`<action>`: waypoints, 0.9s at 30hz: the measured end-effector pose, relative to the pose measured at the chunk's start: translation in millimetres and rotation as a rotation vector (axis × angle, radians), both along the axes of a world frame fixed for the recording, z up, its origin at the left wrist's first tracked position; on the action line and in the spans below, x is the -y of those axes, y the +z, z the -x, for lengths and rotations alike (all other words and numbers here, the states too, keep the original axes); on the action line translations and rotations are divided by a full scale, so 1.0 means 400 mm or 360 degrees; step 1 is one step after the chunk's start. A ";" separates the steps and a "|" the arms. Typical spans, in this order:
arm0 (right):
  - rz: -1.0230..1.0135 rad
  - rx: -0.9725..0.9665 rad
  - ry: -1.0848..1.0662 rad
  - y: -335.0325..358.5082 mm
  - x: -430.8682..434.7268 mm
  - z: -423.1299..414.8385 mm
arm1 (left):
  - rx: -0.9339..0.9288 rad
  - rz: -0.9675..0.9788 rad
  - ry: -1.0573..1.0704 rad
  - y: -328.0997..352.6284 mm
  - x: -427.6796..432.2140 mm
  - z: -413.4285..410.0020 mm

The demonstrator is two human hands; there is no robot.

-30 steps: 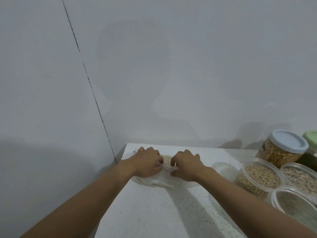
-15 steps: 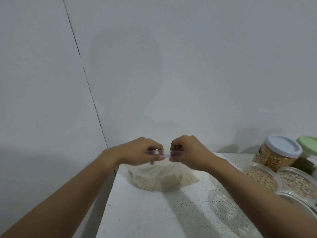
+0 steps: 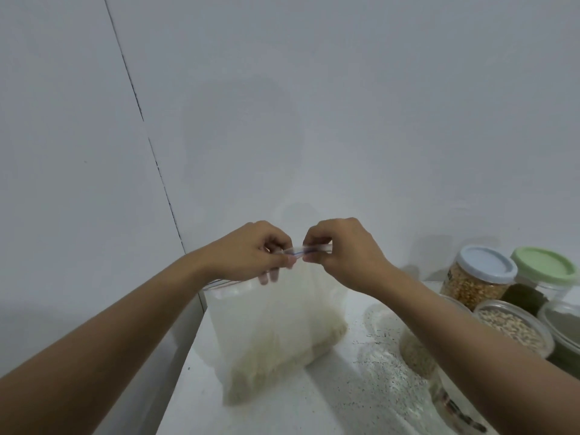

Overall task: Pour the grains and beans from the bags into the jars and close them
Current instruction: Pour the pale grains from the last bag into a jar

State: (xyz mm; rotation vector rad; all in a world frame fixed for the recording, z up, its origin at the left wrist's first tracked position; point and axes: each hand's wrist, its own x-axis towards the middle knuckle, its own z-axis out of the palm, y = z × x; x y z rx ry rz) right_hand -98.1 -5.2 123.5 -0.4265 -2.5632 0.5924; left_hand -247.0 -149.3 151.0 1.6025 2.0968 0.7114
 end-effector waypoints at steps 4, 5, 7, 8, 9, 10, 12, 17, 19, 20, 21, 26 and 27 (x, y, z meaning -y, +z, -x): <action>-0.0093 -0.0118 0.0091 0.030 -0.009 -0.028 | 0.0233 -0.0144 0.0161 0.027 0.012 -0.069; -0.0106 -0.0143 0.0117 0.037 -0.010 -0.034 | 0.0283 -0.0191 0.0214 0.031 0.017 -0.087; -0.0106 -0.0196 0.0175 0.044 -0.008 -0.050 | 0.0408 -0.0284 0.0322 0.032 0.029 -0.129; -0.0100 -0.0229 0.0207 0.045 -0.005 -0.055 | 0.0488 -0.0331 0.0373 0.029 0.034 -0.146; -0.0091 -0.0256 0.0231 0.042 -0.007 -0.070 | 0.0576 -0.0375 0.0415 0.021 0.036 -0.172; -0.0087 -0.0278 0.0242 0.036 -0.007 -0.081 | 0.0647 -0.0419 0.0449 0.012 0.038 -0.194; -0.0061 -0.0286 0.0201 0.011 -0.003 -0.103 | 0.0697 -0.0476 0.0499 -0.018 0.036 -0.229; 0.0268 -0.0274 0.0059 -0.102 0.028 -0.155 | 0.0823 -0.0471 0.0603 -0.114 0.027 -0.299; 0.0561 -0.0347 0.0013 -0.132 0.046 -0.174 | 0.0910 -0.0470 0.0643 -0.138 0.028 -0.317; 0.0751 -0.0365 -0.0038 -0.139 0.058 -0.185 | 0.0936 -0.0485 0.0667 -0.147 0.029 -0.326; 0.0964 -0.0361 -0.0093 -0.143 0.071 -0.194 | 0.0955 -0.0499 0.0688 -0.156 0.030 -0.337; 0.1551 -0.0388 -0.0098 -0.176 0.093 -0.240 | 0.1269 -0.0526 0.0665 -0.213 0.028 -0.412; 0.1564 -0.0403 -0.0077 -0.179 0.094 -0.249 | 0.1364 -0.0539 0.0651 -0.222 0.029 -0.421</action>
